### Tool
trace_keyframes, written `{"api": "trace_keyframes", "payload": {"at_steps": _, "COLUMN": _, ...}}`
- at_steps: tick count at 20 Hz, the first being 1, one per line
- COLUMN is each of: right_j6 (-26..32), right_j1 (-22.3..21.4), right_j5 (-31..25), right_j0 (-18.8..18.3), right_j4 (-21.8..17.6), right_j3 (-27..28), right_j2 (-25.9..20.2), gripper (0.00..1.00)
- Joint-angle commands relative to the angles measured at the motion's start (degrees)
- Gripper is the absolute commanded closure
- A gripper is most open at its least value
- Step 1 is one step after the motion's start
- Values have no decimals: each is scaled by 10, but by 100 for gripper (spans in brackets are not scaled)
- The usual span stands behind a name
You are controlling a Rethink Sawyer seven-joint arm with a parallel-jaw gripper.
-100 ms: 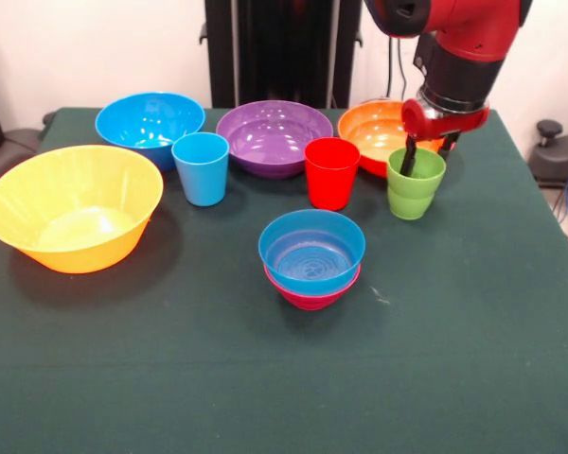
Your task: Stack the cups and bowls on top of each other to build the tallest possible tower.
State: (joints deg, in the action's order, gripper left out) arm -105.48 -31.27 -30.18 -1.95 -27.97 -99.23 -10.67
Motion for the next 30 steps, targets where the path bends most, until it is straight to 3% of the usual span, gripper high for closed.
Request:
{"api": "trace_keyframes", "payload": {"at_steps": 1, "right_j6": -81, "right_j1": 24, "right_j5": 31, "right_j0": 14, "right_j4": 4, "right_j3": 33, "right_j2": 13, "gripper": 100}}
{"api": "trace_keyframes", "payload": {"at_steps": 14, "right_j6": -74, "right_j1": 19, "right_j5": 47, "right_j0": 14, "right_j4": 9, "right_j3": 31, "right_j2": 12, "gripper": 100}}
{"api": "trace_keyframes", "payload": {"at_steps": 21, "right_j6": -39, "right_j1": -43, "right_j5": -11, "right_j0": -8, "right_j4": 43, "right_j3": 8, "right_j2": -15, "gripper": 100}}
{"api": "trace_keyframes", "payload": {"at_steps": 30, "right_j6": 8, "right_j1": -75, "right_j5": -48, "right_j0": -31, "right_j4": 68, "right_j3": 6, "right_j2": -38, "gripper": 100}}
